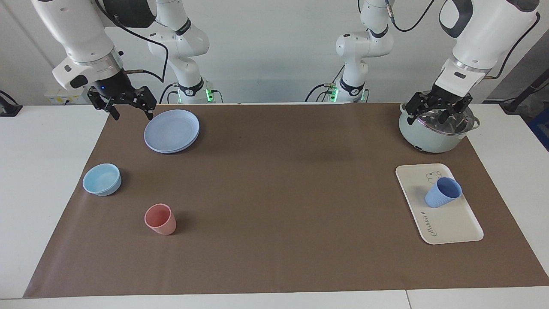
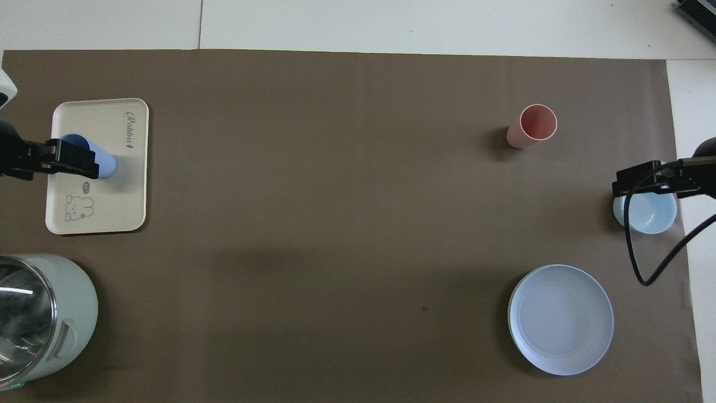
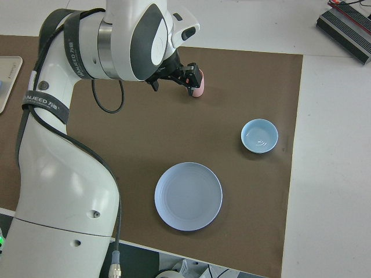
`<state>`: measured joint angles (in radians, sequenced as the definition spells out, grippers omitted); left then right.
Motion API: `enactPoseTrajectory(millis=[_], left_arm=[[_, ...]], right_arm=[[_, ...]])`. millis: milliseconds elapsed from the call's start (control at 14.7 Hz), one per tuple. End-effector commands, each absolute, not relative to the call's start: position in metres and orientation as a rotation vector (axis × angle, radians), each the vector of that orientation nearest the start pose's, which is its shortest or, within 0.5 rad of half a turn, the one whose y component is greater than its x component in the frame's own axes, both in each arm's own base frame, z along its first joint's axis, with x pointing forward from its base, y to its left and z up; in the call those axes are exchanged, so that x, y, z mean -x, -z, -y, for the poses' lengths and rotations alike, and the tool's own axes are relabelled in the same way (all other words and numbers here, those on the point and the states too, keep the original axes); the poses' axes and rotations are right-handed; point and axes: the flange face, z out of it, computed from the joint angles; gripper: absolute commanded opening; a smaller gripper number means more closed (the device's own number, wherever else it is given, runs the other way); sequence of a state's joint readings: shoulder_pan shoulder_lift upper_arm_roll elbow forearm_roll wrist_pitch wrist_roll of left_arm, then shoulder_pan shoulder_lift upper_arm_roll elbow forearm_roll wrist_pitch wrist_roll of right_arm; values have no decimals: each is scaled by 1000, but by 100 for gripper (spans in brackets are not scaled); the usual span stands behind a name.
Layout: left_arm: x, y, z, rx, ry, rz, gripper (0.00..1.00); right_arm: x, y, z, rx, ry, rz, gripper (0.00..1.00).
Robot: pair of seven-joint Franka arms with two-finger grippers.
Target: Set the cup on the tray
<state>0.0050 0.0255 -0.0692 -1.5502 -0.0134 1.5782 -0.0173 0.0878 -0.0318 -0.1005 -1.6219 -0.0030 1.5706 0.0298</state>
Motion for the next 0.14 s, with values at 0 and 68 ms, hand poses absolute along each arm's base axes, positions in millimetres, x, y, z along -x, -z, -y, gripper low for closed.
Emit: enactPoseTrajectory(millis=[0,68], left_arm=[[-558,-622,38,3134,27,-75,100],[-558,-621,38,3134,27,-75,100]], right_arm=[[-537,-621,13,3163,-7,-74,100],[-537,-620,13,3163,-7,-74,100]])
